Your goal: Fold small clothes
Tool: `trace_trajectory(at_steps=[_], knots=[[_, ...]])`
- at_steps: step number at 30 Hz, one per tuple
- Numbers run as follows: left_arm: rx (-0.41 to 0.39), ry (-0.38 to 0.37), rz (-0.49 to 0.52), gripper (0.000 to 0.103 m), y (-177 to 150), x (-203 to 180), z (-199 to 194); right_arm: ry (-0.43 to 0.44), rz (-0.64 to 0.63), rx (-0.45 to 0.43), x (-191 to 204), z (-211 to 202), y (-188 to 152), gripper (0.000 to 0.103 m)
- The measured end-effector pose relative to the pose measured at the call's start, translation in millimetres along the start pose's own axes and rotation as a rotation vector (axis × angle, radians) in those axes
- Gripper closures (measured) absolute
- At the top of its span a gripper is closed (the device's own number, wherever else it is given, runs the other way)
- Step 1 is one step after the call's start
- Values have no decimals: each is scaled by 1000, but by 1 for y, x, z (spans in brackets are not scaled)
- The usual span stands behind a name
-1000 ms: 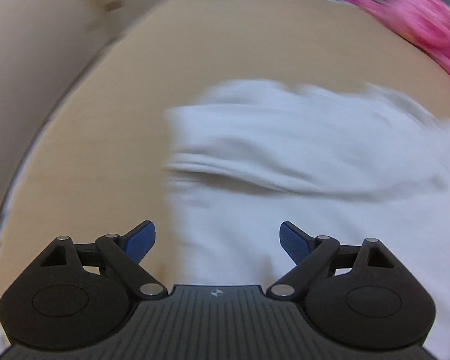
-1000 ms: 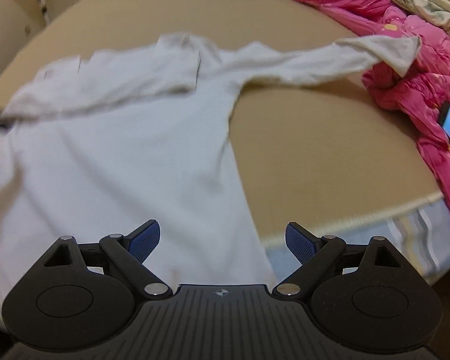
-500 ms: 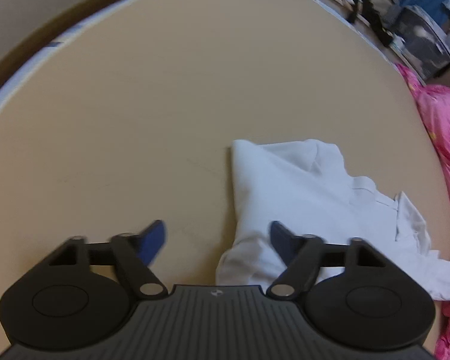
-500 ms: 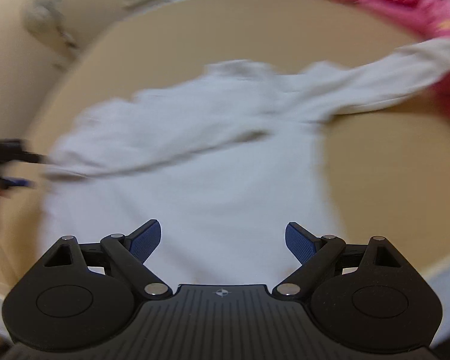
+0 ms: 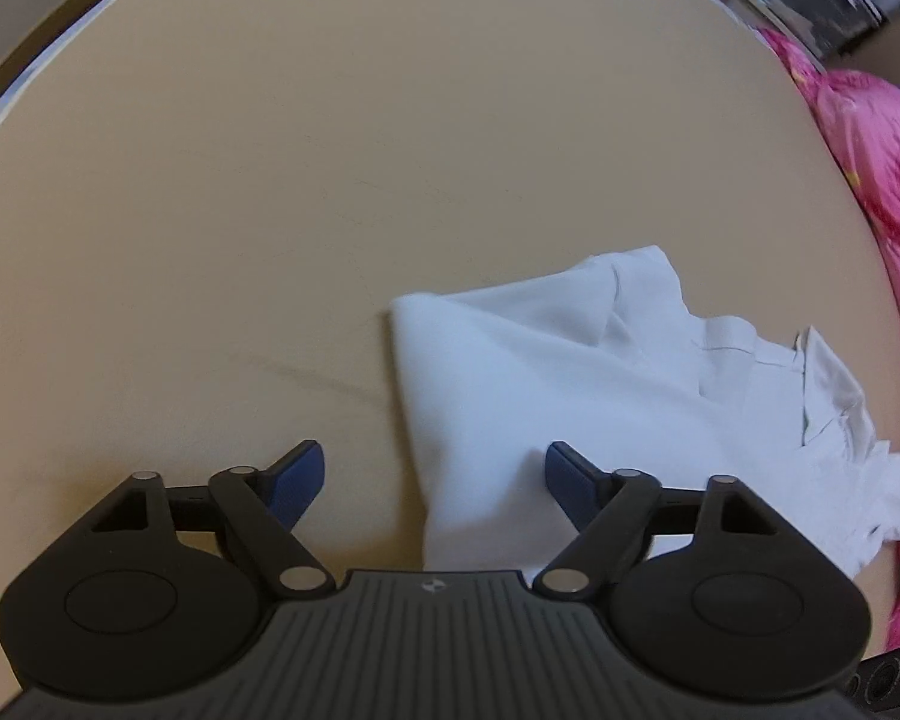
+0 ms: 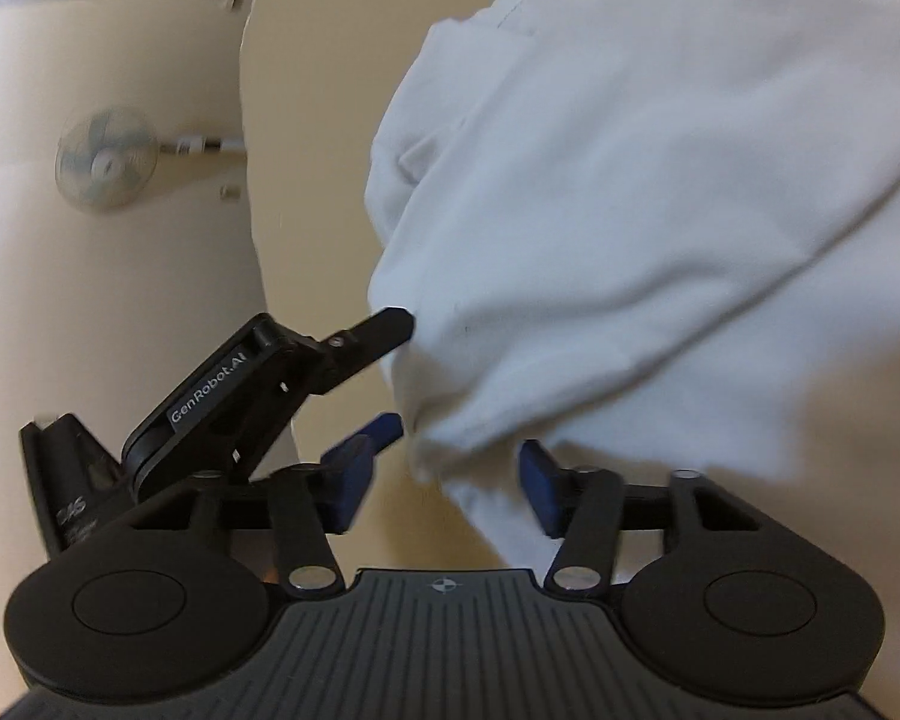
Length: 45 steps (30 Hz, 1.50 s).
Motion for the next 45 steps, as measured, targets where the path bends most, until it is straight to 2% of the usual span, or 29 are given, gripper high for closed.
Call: trace_trajectory(at_steps=[1, 2, 5, 7, 9, 10, 11, 13, 15, 16, 17, 19, 21, 22, 23, 24, 25, 26, 27, 28, 29, 31, 32, 34, 36, 38, 40, 42, 45], knots=[[-8, 8, 14, 69, 1, -3, 3, 13, -32, -1, 2, 5, -1, 87], [-5, 17, 19, 96, 2, -5, 5, 7, -90, 12, 5, 11, -6, 100], [-67, 36, 19, 96, 7, -9, -3, -8, -309, 99, 13, 5, -30, 100], [-91, 65, 30, 97, 11, -7, -5, -85, -457, 60, 10, 3, -38, 100], [-79, 121, 13, 97, 14, 0, 1, -174, -448, 51, -4, 11, -28, 100], [-74, 146, -5, 97, 14, 5, 3, -153, -408, 73, -10, 12, -23, 101], [-73, 154, -23, 95, 13, 9, 3, -138, -380, 84, -12, 9, -20, 101], [-80, 142, -55, 88, 8, 15, -2, -130, -343, 105, -13, -2, -20, 89], [-92, 154, -63, 65, -2, 18, -16, -106, -373, 118, -15, -27, -24, 57], [-106, 160, -54, 45, -10, 17, -25, -100, -398, 103, -15, -43, -25, 54], [-126, 162, -42, 32, -18, 15, -34, -96, -438, 63, -16, -62, -22, 53], [-166, 142, 12, 20, -39, 0, -52, -103, -523, -103, -17, -102, -6, 53], [-166, 119, 75, 18, -54, -19, -56, -168, -591, -343, -20, -140, 26, 53], [-151, 113, 111, 18, -61, -29, -52, -214, -601, -435, -22, -155, 43, 54], [-131, 112, 152, 18, -67, -39, -44, -265, -614, -512, -26, -165, 61, 55], [-101, 142, 175, 18, -73, -46, -32, -312, -645, -558, -29, -172, 77, 55], [-52, 210, 202, 19, -78, -51, -15, -376, -695, -559, -35, -171, 94, 55], [-16, 277, 227, 14, -83, -51, 1, -453, -714, -541, -44, -168, 109, 58], [-32, 302, 207, 8, -86, -46, 4, -514, -704, -516, -53, -167, 122, 68], [-40, 324, 166, 3, -86, -39, 1, -512, -714, -501, -59, -174, 130, 77], [-33, 326, 132, 3, -87, -33, -5, -509, -715, -505, -56, -183, 130, 80], [-46, 340, 91, 4, -91, -23, -26, -541, -680, -537, -51, -217, 123, 67], [-59, 367, 105, 4, -95, -21, -41, -506, -674, -546, -48, -233, 112, 57], [-100, 423, 161, 4, -109, -27, -74, -406, -686, -537, -43, -274, 80, 49], [-142, 465, 217, 2, -129, -46, -111, -387, -703, -549, -44, -319, 48, 30], [-179, 481, 234, 1, -153, -74, -143, -392, -723, -588, -45, -353, 7, 18], [-203, 474, 230, 1, -177, -105, -167, -385, -729, -641, -50, -380, -18, 14], [-203, 430, 233, 1, -206, -144, -177, -363, -707, -691, -63, -403, -44, 14], [-206, 410, 263, 1, -248, -191, -195, -326, -674, -691, -78, -432, -76, 14]])
Point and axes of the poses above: each gripper's, at about its wrist camera, not at the fingertips, and z roughly the way its jaws point, x to its left, y to its top, the point moved 4 cm from there along z, roughly the way its jaws point, and after that the axes turned 12 degrees about z, right-handed, at the moved point
